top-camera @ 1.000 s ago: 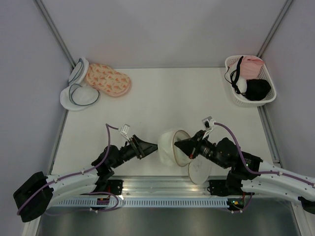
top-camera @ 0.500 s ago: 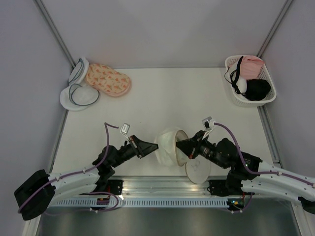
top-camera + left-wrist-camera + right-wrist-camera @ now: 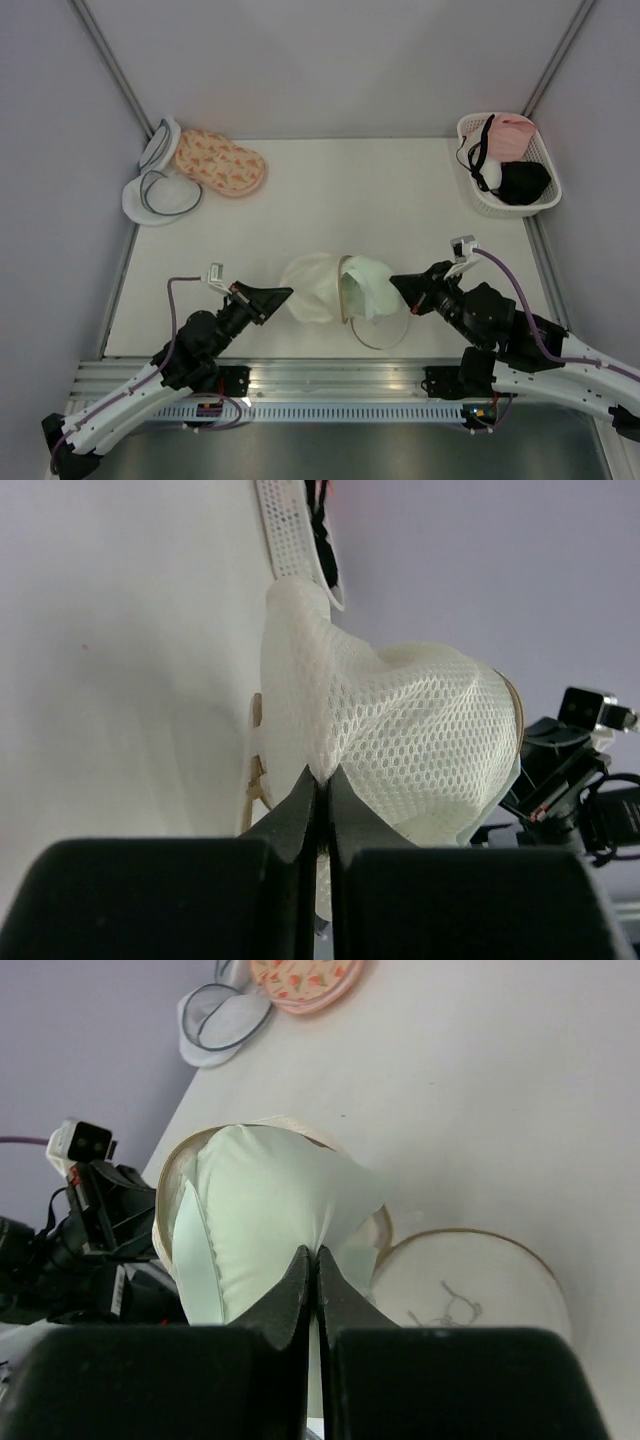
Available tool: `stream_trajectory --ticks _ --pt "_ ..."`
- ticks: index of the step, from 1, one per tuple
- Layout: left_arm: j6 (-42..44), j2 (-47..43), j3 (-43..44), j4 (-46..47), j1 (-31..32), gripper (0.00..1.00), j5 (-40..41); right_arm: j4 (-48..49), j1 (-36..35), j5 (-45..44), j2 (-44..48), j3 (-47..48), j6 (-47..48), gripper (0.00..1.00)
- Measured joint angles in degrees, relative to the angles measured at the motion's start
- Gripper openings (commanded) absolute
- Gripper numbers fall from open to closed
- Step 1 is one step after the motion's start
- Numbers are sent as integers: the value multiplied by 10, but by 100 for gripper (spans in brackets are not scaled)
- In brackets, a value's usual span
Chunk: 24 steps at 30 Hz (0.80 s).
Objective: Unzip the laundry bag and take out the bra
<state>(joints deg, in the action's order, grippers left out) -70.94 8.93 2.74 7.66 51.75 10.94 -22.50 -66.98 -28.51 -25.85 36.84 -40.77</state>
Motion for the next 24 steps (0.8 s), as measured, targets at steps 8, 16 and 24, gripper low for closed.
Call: stream_trajectory --ticks 8,16,24 --pt "-11 -50 1 -161 0 2 59 -95 0 -113 39 41 2 0" --pt "5 116 2 -162 0 59 58 -184 1 -277 -3 148 2 0" --pt "77 180 88 -229 0 100 53 -225 1 -378 -143 216 11 0"
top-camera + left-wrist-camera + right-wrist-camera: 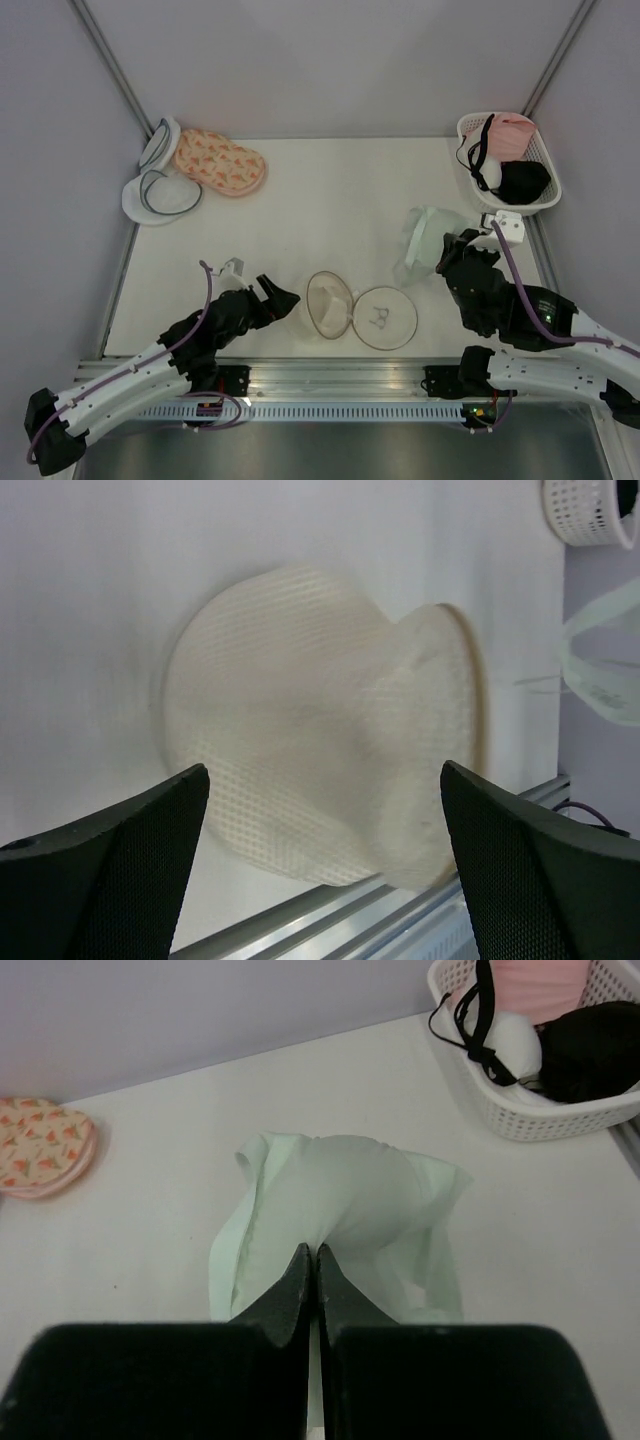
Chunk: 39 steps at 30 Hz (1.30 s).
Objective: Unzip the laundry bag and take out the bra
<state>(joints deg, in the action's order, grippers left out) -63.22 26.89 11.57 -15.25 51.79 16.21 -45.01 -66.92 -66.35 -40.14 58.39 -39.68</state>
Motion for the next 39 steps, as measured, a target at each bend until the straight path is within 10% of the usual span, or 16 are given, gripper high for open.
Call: stream_trajectory --ticks 6,21,39 --pt "43 12 109 -43 0 100 -3 26 57 -18 -87 65 54 0" --pt "74 -61 141 -127 0 100 -31 158 555 346 -412 217 155 0" --pt "98 -54 169 -143 0 100 -42 226 753 375 -643 575 172 0"
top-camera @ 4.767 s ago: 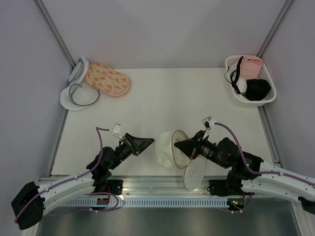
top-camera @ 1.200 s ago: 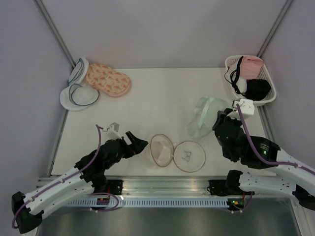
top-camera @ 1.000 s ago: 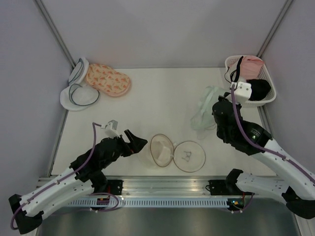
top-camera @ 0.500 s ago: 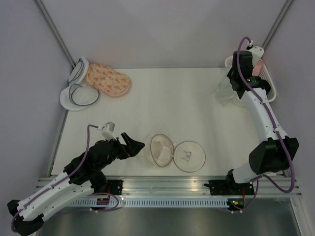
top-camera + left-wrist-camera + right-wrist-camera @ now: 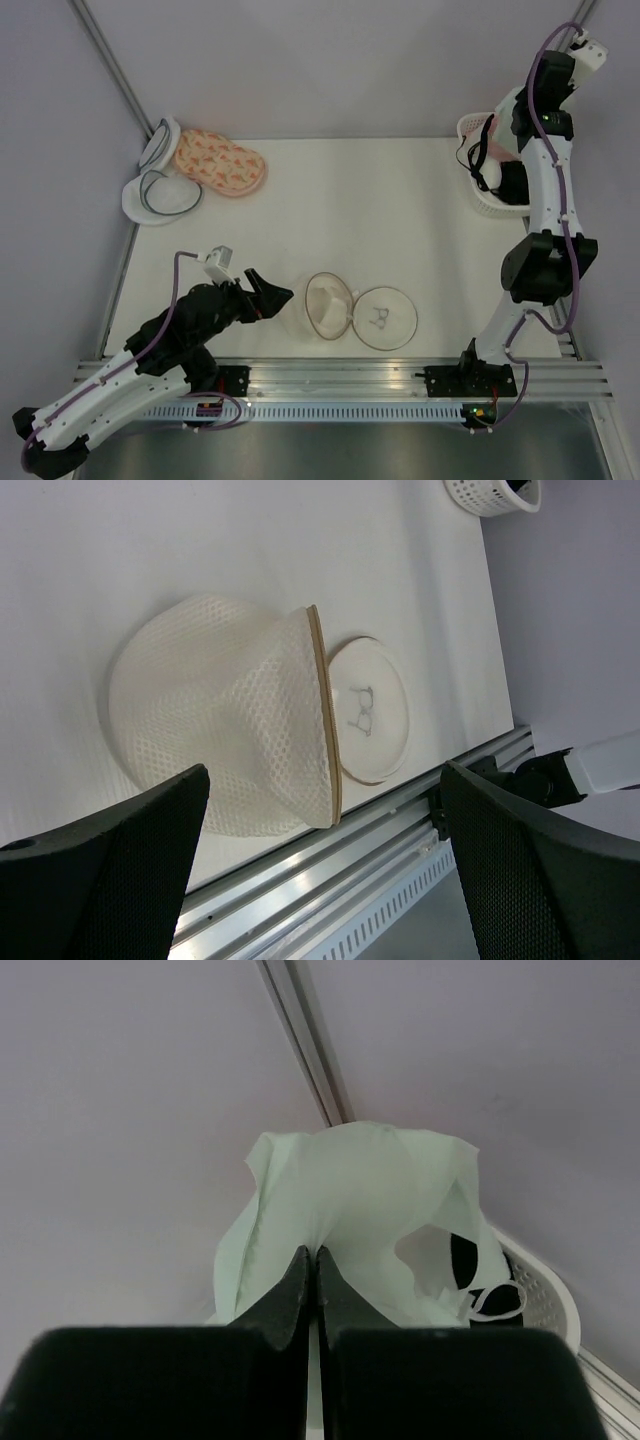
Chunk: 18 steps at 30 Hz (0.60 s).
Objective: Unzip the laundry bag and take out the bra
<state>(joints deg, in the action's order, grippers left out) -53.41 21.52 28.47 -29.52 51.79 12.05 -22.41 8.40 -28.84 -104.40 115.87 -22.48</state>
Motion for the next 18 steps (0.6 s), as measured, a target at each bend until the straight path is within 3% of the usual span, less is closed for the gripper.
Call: stream_trajectory --ticks 10,15,17,18 --pt "0 -29 -20 -10 0 100 1 5 19 8 -193 -40 -12 0" --pt "0 -29 -26 -16 0 100 1 4 20 23 -219 -92 -31 0" --pt "0 -30 -26 -16 0 100 1 11 19 26 -213 -108 -39 37" --pt "0 -30 -26 -16 0 100 1 14 19 25 -207 -117 -44 78"
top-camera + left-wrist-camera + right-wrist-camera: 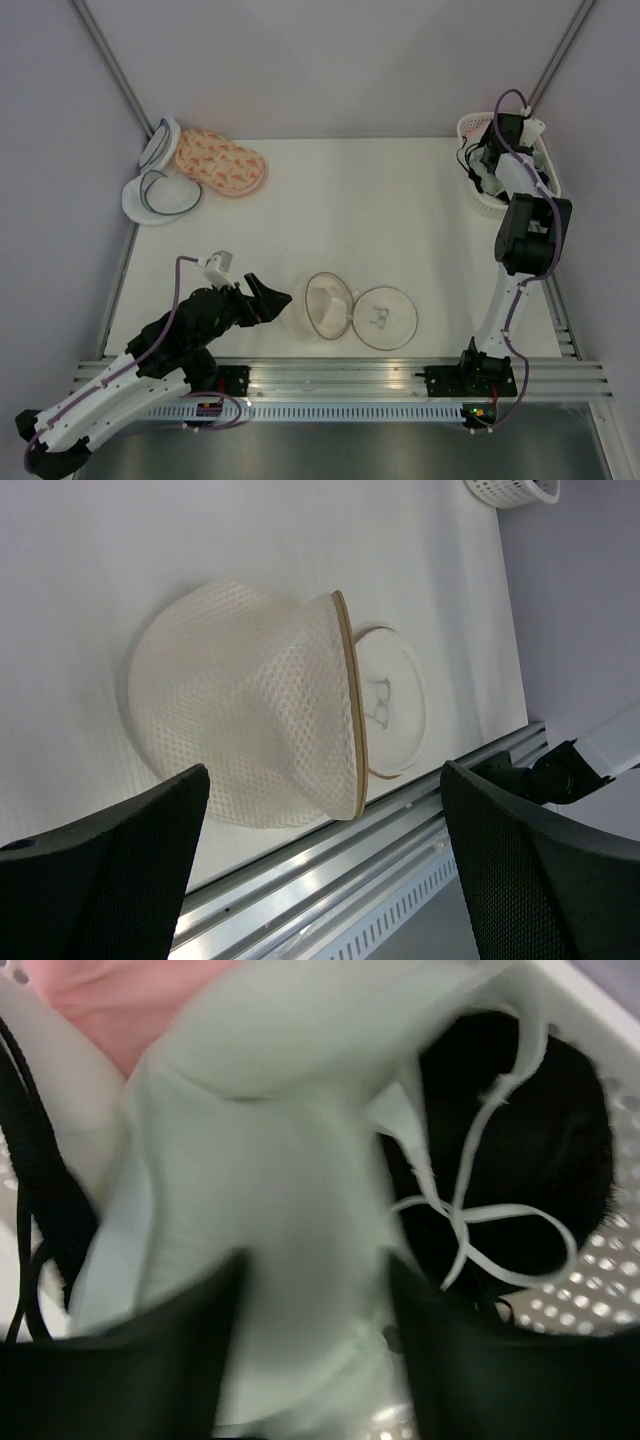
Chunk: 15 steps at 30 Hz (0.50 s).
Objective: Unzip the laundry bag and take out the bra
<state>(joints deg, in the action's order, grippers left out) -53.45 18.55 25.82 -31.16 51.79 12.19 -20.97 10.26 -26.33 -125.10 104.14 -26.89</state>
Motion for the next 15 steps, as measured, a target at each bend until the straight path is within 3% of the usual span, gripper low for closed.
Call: stream_trajectory --ticks 1,2,8,15 --pt "0 -1 0 0 0 100 0 4 0 0 11 -12 -3 94" --pt "0 -3 0 0 0 100 0 5 -1 -1 25 -25 0 98" --pt "0 -35 -9 0 0 100 2 4 -24 -8 147 -46 13 98" --pt "0 -78 -12 0 0 100 10 -43 -104 -61 298 -38 8 98"
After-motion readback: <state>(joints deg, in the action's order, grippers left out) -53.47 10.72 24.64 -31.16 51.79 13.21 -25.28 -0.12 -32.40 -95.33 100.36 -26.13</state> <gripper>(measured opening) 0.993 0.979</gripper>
